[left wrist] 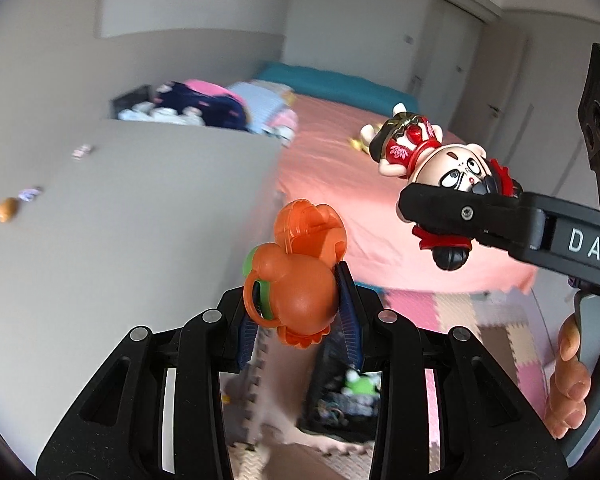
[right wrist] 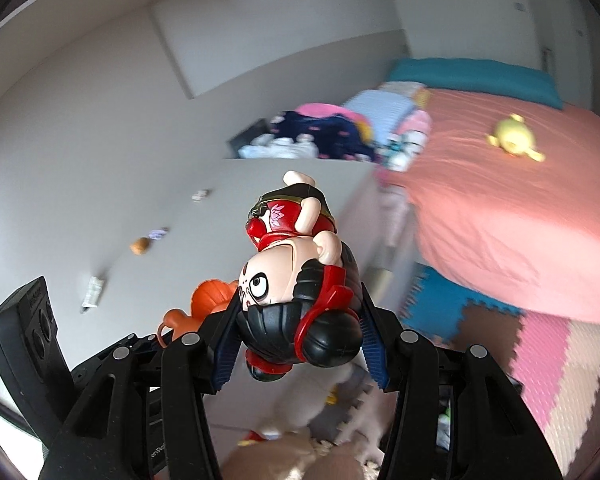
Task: Collect trash
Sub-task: 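Carry the figure and orange toy over the black bin and open both tools, then move both open tools back to the desk toward the brown plush and paper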
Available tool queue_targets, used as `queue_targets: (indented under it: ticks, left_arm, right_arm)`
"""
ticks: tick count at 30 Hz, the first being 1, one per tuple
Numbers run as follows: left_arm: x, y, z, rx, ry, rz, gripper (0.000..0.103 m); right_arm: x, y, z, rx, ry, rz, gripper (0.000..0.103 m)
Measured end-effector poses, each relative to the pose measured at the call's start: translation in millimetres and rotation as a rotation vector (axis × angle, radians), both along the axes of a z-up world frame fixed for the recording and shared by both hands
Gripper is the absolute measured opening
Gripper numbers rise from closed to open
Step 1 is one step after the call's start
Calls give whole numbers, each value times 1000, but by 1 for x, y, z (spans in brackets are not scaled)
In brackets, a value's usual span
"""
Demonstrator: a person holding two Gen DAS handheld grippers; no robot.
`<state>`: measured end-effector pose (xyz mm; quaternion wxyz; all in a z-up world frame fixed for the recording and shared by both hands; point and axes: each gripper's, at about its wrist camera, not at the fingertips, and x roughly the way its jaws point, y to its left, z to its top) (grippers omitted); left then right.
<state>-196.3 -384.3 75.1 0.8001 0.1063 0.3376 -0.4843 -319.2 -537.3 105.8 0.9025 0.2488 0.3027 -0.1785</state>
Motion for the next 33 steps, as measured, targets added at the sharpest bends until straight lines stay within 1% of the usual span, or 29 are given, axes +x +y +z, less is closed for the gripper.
queue_targets:
  ticks: [6, 13, 18, 21, 22, 23, 24, 25, 26, 27, 29, 33]
  left_arm:
    - [-57, -43, -24, 43, 31, -132, 35]
    - [-114, -82, -52, 109, 49, -263, 35]
    - [-142, -102, -77, 178, 57, -327, 35]
    - [-153, -111, -93, 214, 64, -355, 35]
    - [-156, -114, -100, 236, 58, -369, 40]
    - [-157, -115, -103, 250, 57, -376, 68]
    - [-160, -117, -107, 274, 53, -379, 91]
    - [-161, -118, -110, 288, 22, -364, 97]
    - [-160, -117, -112, 290, -9, -352, 97]
    - [-160, -116, -114, 290, -23, -348, 97]
    - [-158, -116, -118, 308, -28, -325, 97]
    - [-146, -115, -121, 309, 19, -293, 97]
  right_arm:
    - [-71, -30, -23, 14, 40, -137, 54]
    - [-137, -52, -57, 7, 132, -255, 53]
    - [-158, -68, -89, 52, 187, -300, 54]
    - [-158, -77, -109, 70, 232, -320, 54]
    - [-157, -80, -115, 77, 250, -318, 54]
    - [-156, -83, -120, 78, 276, -317, 54]
    - [-154, -86, -126, 64, 315, -336, 60]
    - [-154, -89, -129, 40, 342, -376, 78]
    - [-156, -90, -129, 8, 350, -421, 85]
    - [-158, -91, -129, -14, 348, -448, 88]
    - [-161, -94, -128, -26, 342, -467, 88]
    - [-163, -96, -127, -13, 314, -457, 88]
